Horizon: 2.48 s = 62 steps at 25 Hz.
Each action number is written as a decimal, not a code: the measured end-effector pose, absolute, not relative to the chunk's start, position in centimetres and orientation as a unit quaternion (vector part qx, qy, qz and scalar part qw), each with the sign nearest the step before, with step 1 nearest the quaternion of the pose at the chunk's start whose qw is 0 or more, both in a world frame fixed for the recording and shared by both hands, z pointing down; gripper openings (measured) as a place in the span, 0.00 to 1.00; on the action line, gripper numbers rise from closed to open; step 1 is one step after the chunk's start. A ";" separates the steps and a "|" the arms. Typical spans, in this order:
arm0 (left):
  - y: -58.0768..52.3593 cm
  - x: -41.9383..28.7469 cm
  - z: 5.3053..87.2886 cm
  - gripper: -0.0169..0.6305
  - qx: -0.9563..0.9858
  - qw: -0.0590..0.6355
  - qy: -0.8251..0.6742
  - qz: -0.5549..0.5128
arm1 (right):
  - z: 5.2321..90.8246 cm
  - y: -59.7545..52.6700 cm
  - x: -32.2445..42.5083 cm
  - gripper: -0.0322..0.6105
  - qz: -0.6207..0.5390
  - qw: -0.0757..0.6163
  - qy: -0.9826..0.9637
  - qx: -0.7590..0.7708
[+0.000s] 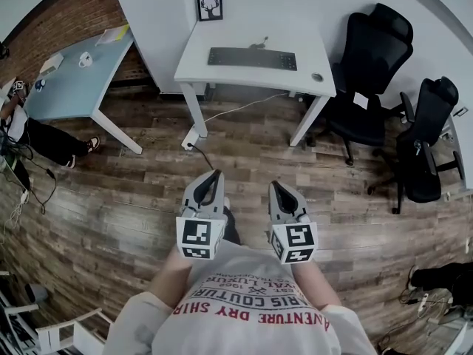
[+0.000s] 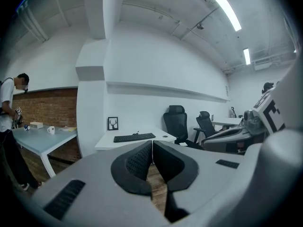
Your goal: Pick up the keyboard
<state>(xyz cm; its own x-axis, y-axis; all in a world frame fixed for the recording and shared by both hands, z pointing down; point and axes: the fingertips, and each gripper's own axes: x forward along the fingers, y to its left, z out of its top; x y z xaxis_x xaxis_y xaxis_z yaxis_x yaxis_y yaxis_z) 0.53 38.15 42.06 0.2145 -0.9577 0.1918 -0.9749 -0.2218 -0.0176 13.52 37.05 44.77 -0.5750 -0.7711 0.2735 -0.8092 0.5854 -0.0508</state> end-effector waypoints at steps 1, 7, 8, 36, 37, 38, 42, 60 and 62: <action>37.6 0.3 42.3 0.07 0.778 0.056 -0.621 0.081 | 44.9 36.6 13.2 0.09 0.085 0.114 -0.883 0.447; 31.6 -1.0 42.4 0.07 0.791 0.059 -0.604 0.076 | 45.5 31.5 11.6 0.09 0.080 0.141 -0.877 0.453; 30.3 -1.4 42.4 0.07 0.793 0.060 -0.601 0.075 | 45.5 30.4 11.3 0.09 0.078 0.144 -0.874 0.458; 0.8 -14.6 45.0 0.07 0.808 0.101 -0.573 0.093 | 47.5 0.8 -0.9 0.09 0.095 0.169 -0.849 0.491; 0.2 -14.8 45.3 0.07 0.805 0.102 -0.577 0.094 | 47.8 0.0 -0.9 0.09 0.096 0.170 -0.850 0.490; -0.6 -14.9 45.5 0.07 0.802 0.104 -0.581 0.094 | 48.1 -0.8 -0.7 0.09 0.096 0.170 -0.850 0.489; -3.8 -14.6 46.1 0.07 0.787 0.116 -0.599 0.093 | 48.7 -4.7 0.6 0.09 0.102 0.170 -0.852 0.485; -22.2 -7.1 46.9 0.07 0.725 0.152 -0.663 0.106 | 47.4 -26.7 10.1 0.09 0.092 0.169 -0.889 0.417; -23.3 -6.9 48.0 0.07 0.715 0.170 -0.670 0.108 | 48.6 -27.9 10.8 0.09 0.108 0.175 -0.889 0.410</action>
